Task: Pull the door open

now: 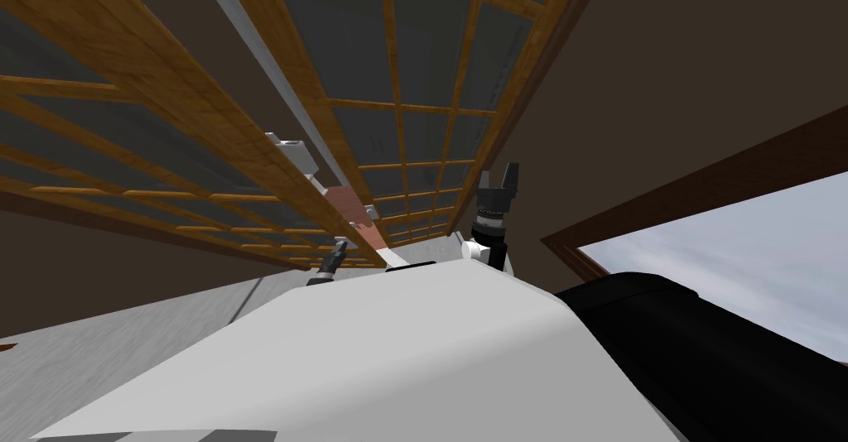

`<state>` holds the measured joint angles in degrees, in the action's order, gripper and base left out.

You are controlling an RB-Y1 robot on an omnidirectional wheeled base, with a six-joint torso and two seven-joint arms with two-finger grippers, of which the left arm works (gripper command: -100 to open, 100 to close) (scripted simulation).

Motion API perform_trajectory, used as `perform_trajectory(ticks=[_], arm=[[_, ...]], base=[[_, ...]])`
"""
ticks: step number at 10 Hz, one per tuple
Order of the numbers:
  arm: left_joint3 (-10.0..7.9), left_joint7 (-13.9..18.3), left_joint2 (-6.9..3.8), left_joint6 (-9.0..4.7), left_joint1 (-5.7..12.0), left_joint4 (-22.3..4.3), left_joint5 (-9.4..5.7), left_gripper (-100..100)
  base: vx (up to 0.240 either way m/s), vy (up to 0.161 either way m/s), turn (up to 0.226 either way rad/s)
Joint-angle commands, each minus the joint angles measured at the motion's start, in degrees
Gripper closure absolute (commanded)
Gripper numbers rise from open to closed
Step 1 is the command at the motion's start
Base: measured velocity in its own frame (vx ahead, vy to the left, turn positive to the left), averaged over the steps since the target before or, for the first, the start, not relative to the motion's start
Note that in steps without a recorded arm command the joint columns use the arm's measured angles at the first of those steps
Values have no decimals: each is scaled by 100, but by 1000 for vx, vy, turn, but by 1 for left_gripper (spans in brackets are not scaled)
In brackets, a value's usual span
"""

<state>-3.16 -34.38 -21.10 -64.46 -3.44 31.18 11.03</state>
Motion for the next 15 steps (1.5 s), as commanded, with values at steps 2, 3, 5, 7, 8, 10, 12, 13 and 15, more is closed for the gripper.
perform_trajectory(ticks=[2, 3, 5, 7, 8, 10, 12, 13, 15], arm=[[53, 415, -19, -15, -64, 42, -37, 100], [53, 459, -19, -15, -64, 42, -37, 100], [119, 822, -48, -51, -110, 60, -82, 100], [157, 1112, -64, -71, -135, 72, -108, 100], [157, 1163, -64, -71, -135, 72, -108, 100], [194, 1400, -80, -92, -159, 83, -134, 100], [232, 1637, -96, -112, -184, 94, -160, 100], [269, 1865, -112, -133, -208, 105, -186, 100], [307, 2111, -128, -153, -233, 117, -212, 100]], base=[[-9, 3, 3], [-9, 3, 4], [-9, 4, 3], [-9, 3, 2], [0, 0, 0], [-3, 1, 1], [-6, 3, 2], [0, 0, 0], [-5, 7, 3]])
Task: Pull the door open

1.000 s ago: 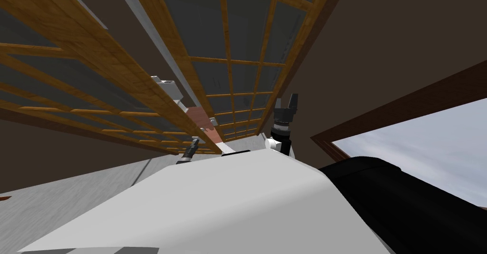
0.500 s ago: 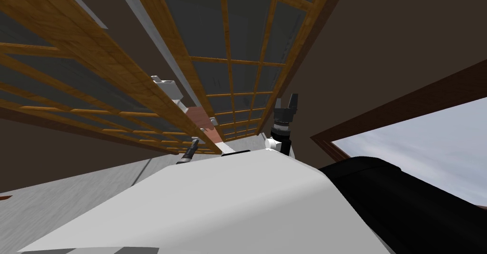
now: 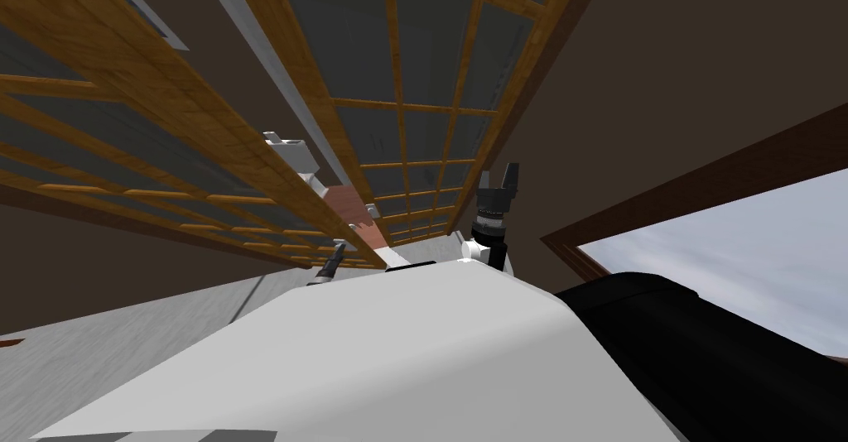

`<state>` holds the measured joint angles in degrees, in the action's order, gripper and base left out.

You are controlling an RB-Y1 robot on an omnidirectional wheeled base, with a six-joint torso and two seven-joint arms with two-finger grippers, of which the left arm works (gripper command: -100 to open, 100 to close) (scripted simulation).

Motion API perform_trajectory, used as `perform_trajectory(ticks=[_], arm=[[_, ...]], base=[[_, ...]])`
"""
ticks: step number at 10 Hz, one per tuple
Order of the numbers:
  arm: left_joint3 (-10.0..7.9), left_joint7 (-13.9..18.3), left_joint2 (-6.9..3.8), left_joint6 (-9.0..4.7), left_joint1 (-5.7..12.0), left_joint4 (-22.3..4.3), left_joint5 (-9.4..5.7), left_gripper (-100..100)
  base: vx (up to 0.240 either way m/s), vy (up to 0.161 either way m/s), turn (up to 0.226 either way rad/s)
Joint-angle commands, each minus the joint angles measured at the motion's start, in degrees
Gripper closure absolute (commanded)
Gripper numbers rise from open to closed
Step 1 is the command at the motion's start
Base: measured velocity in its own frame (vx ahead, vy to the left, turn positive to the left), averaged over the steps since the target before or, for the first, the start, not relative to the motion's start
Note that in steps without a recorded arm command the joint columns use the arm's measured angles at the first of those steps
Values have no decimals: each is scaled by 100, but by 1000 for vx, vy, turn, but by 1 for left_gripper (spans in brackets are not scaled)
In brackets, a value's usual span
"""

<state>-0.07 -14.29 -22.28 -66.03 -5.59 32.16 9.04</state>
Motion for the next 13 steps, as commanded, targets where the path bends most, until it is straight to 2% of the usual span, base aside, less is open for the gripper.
perform_trajectory(ticks=[1, 2, 3, 4, 5, 6, 7, 10, 11, 12, 13], arm=[[40, 286, -27, -19, -44, 32, -41, 100], [40, 340, -27, -19, -44, 32, -41, 100], [81, 548, -45, -41, -69, 45, -70, 100], [81, 578, -45, -41, -69, 45, -70, 100], [123, 801, -62, -64, -95, 58, -98, 100], [123, 816, -62, -64, -95, 58, -98, 100], [164, 1046, -79, -87, -121, 71, -127, 100], [250, 1478, -115, -133, -174, 98, -185, 100], [250, 1532, -115, -133, -174, 98, -185, 100], [294, 1741, -133, -157, -200, 112, -216, 100], [294, 1770, -133, -157, -200, 112, -216, 100]], base=[[-5, 7, 5], [-5, 5, 1], [-4, 6, 1], [-2, 5, 3], [-2, 6, 0], [0, 0, 0], [0, 0, 0], [-2, 5, 0], [0, 0, 0], [0, 0, 0], [0, 0, 0]])
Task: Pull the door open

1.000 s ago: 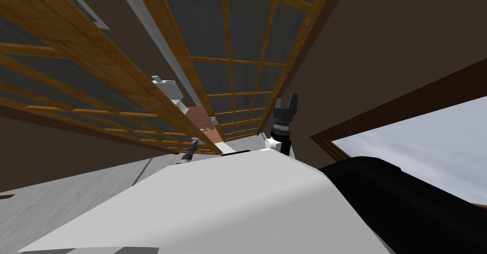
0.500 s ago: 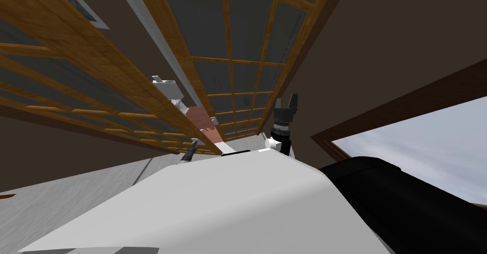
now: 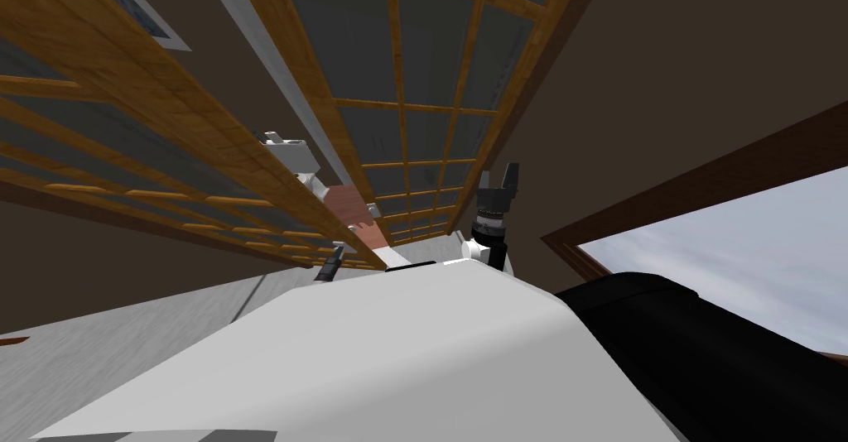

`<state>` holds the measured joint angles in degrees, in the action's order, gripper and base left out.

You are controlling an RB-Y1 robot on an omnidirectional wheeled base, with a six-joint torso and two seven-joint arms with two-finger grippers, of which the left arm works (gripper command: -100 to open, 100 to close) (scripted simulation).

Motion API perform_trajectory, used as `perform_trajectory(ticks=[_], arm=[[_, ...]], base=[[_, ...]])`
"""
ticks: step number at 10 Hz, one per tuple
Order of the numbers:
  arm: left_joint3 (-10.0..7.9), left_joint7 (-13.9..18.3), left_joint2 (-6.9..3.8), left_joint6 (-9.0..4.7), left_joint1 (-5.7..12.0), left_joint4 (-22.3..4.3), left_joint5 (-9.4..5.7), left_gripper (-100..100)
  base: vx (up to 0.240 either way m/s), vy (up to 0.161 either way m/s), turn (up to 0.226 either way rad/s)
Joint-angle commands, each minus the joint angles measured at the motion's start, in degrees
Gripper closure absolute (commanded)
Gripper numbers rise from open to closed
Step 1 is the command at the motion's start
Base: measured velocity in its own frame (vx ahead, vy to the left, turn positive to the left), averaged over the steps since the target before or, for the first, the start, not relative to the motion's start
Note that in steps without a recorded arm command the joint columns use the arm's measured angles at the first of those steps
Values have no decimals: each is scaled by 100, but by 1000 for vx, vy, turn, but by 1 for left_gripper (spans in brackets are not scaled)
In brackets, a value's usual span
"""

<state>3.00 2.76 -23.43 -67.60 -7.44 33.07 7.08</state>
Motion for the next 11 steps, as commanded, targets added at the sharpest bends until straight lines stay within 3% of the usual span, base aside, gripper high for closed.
perform_trajectory(ticks=[1, 2, 6, 11], arm=[[31, 286, -37, -24, -42, 35, -50, 100], [31, 304, -37, -24, -42, 35, -50, 100], [165, 963, -92, -97, -121, 79, -142, 100], [256, 1499, -129, -146, -175, 108, -205, 100]], base=[[-1, 6, 0], [-3, 6, -1], [1, 3, 0], [0, 3, 0]])
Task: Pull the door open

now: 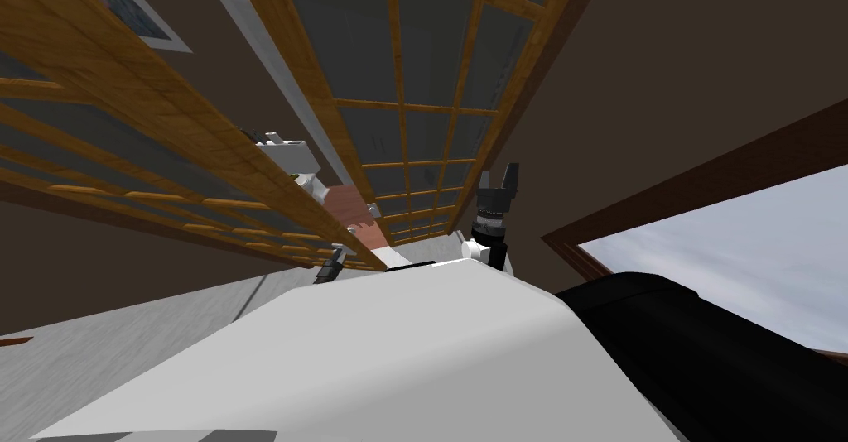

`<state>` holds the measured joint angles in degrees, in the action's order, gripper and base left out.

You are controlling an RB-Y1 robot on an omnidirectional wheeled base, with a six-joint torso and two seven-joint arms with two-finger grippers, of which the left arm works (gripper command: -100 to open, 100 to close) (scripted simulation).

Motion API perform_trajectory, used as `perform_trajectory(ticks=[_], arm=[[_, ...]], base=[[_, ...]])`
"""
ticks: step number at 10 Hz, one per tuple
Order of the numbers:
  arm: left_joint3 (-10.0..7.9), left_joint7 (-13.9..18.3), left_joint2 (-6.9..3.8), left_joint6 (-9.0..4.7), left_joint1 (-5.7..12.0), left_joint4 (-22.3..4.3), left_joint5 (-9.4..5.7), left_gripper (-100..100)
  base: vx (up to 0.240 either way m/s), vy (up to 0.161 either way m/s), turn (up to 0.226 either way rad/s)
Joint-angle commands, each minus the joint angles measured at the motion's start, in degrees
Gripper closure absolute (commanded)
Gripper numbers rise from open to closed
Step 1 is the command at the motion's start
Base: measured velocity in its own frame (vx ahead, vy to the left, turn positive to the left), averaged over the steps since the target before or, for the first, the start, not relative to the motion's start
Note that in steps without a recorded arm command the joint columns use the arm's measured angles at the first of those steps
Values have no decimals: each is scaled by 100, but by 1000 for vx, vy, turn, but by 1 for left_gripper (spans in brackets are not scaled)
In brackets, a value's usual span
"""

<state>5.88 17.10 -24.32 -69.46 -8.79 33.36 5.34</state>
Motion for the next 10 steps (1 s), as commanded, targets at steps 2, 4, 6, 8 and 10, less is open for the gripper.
perform_trajectory(ticks=[2, 4, 6, 8, 10], arm=[[14, 303, -60, 15, -66, 94, -63, 100], [105, 682, -97, -34, -119, 124, -125, 100], [151, 985, -116, -59, -145, 139, -156, 100], [196, 1254, -135, -84, -171, 154, -188, 100], [242, 1498, -153, -108, -197, 169, -219, 100]], base=[[-1, 5, 1], [1, 9, -3], [3, 2, 2], [2, 6, 0], [1, 6, 0]])
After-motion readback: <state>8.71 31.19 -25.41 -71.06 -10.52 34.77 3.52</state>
